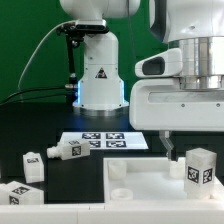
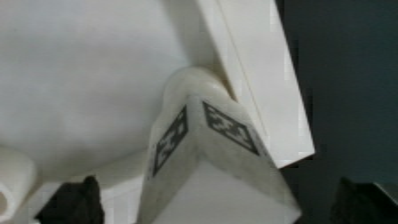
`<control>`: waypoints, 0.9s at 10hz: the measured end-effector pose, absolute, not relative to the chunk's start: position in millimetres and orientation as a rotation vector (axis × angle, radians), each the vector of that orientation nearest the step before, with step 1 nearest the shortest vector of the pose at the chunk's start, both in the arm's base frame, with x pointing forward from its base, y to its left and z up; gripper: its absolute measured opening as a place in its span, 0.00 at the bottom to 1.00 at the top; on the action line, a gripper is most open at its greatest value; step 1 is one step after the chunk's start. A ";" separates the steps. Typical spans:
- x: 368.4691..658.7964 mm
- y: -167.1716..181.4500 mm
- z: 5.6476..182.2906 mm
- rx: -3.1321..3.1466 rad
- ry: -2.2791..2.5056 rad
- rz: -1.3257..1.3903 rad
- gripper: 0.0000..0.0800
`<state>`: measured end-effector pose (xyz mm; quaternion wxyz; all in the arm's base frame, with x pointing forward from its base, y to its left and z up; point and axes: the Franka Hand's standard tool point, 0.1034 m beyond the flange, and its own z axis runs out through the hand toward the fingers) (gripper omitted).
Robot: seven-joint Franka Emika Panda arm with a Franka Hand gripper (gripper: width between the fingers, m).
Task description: Assemble square table
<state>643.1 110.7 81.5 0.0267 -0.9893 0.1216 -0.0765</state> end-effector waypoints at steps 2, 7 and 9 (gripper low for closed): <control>642.4 109.2 82.1 -3.107 -0.223 -0.208 0.81; 639.5 106.3 82.4 -3.118 -0.355 -0.244 0.54; 639.3 106.6 82.1 -3.123 -0.146 -0.242 0.35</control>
Offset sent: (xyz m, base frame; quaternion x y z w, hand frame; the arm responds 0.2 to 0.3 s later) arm -0.0247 0.0000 0.0052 0.0013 0.0355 -0.1456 0.9887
